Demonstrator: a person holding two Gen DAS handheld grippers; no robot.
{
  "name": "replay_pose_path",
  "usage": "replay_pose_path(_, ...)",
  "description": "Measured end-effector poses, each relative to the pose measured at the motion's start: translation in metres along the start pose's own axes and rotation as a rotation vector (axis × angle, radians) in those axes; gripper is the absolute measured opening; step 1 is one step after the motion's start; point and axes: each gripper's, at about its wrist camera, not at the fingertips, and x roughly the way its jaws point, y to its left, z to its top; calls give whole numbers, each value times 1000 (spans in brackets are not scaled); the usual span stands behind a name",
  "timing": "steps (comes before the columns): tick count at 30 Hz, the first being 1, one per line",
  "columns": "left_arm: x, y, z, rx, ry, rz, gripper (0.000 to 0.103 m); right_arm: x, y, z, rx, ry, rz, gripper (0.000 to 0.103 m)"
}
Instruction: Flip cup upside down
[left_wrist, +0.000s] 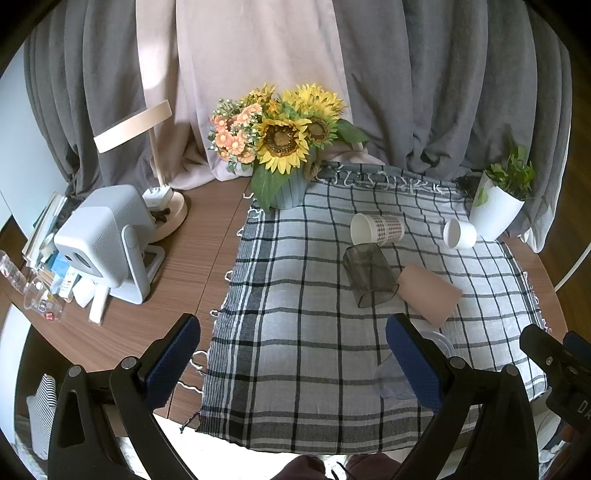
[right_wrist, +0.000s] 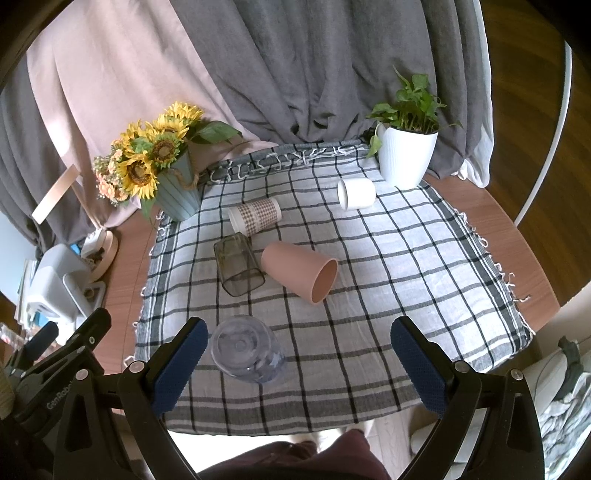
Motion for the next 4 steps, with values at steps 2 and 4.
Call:
replay_pose_path(2,2,-2,0,1,-1,0,103,0,0,0,-1,0,1,100)
replay_pose_path(4,2,-2,-1,2,0,-2,103,-1,-1,-1,-2,-1,1,100)
